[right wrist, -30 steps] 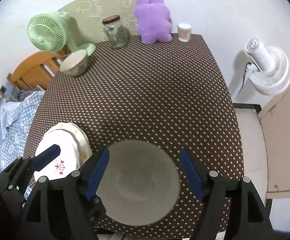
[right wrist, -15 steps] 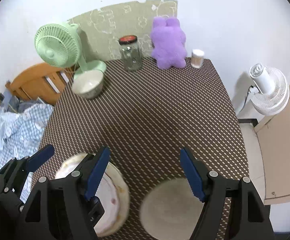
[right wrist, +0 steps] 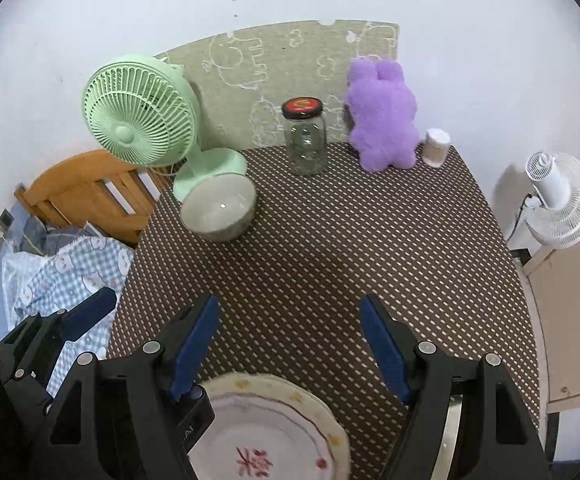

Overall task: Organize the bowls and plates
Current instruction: 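Move the right gripper to the grey bowl beside the green fan, then grasp the rim of the grey bowl with the right gripper, then lift and carry the grey bowl with the right gripper toward the plates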

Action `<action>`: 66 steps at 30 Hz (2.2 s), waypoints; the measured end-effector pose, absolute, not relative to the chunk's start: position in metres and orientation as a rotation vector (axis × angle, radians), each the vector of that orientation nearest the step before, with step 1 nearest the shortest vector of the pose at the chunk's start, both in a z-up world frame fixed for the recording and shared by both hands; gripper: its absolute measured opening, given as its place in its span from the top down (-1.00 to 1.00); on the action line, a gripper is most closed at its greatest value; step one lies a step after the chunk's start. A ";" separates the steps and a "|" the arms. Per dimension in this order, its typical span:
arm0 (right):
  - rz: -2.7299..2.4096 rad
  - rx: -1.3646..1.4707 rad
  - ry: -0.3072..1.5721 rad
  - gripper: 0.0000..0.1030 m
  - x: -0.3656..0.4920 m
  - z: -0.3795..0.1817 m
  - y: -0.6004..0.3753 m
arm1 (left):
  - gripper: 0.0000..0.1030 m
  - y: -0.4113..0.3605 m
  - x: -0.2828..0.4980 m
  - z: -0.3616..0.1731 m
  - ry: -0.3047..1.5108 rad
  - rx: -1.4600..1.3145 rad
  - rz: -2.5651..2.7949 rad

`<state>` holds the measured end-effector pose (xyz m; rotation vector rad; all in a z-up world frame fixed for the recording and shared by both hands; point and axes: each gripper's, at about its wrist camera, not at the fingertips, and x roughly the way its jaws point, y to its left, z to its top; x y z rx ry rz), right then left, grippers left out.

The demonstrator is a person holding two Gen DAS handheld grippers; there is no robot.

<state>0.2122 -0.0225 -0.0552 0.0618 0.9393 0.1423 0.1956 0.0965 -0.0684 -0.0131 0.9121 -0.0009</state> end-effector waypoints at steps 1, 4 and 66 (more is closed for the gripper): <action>0.147 0.061 0.938 -0.48 0.218 -0.056 -0.017 | -0.36 0.101 0.201 -0.069 0.909 -0.012 0.001; 0.146 0.064 0.946 -0.48 0.234 -0.061 -0.003 | -0.36 0.115 0.220 -0.074 0.915 -0.006 0.006; 0.017 0.066 1.072 0.65 0.439 -0.197 0.069 | 0.71 0.163 0.400 -0.198 1.040 0.022 0.071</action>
